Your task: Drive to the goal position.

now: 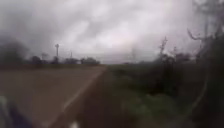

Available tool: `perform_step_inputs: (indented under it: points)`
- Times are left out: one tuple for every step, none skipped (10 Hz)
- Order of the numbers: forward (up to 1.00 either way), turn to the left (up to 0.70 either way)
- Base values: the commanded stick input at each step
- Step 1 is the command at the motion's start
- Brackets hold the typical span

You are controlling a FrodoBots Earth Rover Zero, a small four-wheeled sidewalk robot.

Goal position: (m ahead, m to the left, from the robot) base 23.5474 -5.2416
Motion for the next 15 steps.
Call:
perform_step_inputs:
  points:
    - [0.7, 0.0]
    - [0.7, 0.0]
    - [0.7, 0.0]
    - [0.7, 0.0]
    - [0.7, 0.0]
    - [0.7, 0.0]
    - [0.7, 0.0]
    - [0.7, 0.0]
    - [0.7, 0.0]
    - [0.7, 0.0]
    - [0.7, 0.0]
    - [0.7, 0.0]
    - [0.7, 0.0]
    - [0.7, 0.0]
    - [0.7, 0.0]
